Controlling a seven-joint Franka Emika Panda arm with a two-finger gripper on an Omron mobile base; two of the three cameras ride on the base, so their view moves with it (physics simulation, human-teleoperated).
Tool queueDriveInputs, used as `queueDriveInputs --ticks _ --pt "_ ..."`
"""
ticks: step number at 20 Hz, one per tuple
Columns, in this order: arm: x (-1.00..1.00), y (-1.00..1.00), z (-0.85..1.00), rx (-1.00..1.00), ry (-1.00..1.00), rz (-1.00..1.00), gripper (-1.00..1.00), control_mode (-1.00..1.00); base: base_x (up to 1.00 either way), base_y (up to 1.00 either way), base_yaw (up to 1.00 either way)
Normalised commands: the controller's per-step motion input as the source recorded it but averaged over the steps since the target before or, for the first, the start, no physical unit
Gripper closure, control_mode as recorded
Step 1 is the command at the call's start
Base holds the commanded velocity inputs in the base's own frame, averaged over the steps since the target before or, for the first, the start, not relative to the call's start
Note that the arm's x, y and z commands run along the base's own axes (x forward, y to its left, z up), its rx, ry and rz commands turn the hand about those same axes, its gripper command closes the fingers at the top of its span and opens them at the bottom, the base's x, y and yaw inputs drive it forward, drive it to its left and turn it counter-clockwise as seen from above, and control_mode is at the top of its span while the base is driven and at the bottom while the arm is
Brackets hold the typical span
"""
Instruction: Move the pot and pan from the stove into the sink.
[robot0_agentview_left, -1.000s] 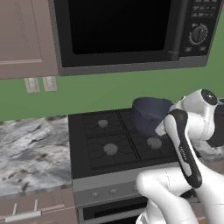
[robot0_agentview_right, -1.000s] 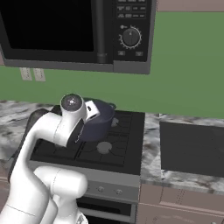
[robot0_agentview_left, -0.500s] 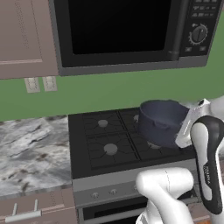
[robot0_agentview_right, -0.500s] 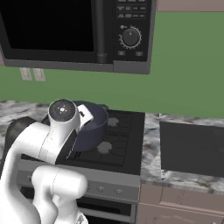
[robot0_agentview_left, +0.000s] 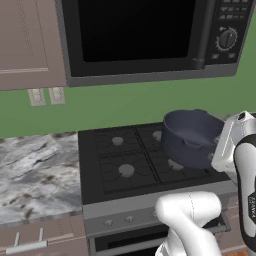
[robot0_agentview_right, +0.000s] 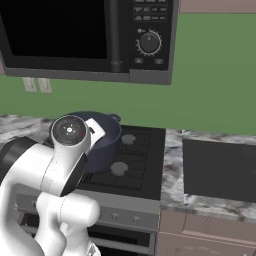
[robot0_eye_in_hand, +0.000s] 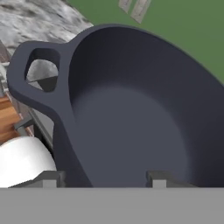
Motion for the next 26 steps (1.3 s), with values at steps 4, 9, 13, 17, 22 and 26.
queueDriveInputs --ticks 4,9,13,17,22,26 --pt "0.0 0.0 0.0 0.0 0.0 0.0 1.0 -1.0 0.0 0.0 0.0" --pt "0.0 0.0 0.0 0.0 0.0 0.0 1.0 1.0 0.0 0.0 0.0" --pt "0.0 0.0 0.0 0.0 0.0 0.0 1.0 1.0 -0.03 -0.15 0.0" --pt "0.0 0.0 0.0 0.0 0.0 0.0 1.0 1.0 -0.02 -0.42 0.0" --pt "0.0 0.0 0.0 0.0 0.0 0.0 1.0 1.0 0.0 -0.59 0.0" --pt "0.0 0.0 0.0 0.0 0.0 0.0 1.0 1.0 0.0 -0.65 0.0"
